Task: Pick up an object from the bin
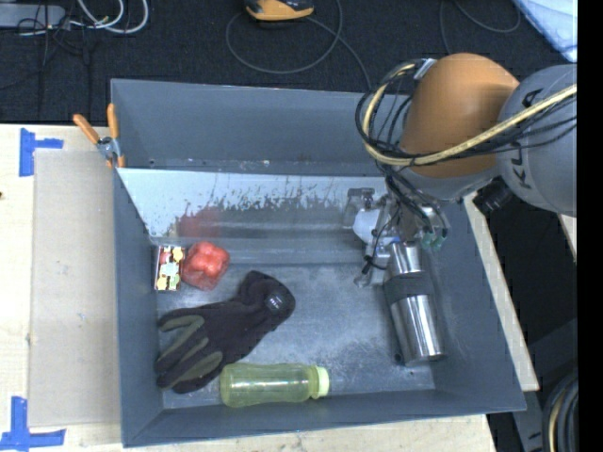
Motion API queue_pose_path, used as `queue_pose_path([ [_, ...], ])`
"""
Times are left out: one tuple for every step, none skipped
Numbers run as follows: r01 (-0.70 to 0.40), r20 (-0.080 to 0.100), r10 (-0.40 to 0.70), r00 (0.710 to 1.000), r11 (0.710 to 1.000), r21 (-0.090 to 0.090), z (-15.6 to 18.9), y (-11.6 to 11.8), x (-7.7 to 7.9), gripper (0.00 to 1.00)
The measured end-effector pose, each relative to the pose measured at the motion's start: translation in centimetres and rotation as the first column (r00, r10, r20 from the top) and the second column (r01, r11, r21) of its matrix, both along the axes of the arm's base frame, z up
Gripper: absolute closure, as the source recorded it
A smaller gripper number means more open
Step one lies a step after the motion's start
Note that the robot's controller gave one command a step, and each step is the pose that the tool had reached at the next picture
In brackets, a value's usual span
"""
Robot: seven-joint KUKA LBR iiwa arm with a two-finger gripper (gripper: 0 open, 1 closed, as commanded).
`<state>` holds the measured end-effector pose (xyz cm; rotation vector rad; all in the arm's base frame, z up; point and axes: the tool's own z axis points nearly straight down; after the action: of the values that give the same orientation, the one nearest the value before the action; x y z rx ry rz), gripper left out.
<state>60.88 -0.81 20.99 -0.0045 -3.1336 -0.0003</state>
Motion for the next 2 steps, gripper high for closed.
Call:
queue_pose_path([
  [0.000, 0.007, 0.000, 1.000, 1.000, 0.000, 0.5, 0.0, 0.1, 0.00],
  [0.046, 0.003, -0.046, 0.999, 0.999, 0.000, -1.4, 2.5, -4.2, 0.00],
])
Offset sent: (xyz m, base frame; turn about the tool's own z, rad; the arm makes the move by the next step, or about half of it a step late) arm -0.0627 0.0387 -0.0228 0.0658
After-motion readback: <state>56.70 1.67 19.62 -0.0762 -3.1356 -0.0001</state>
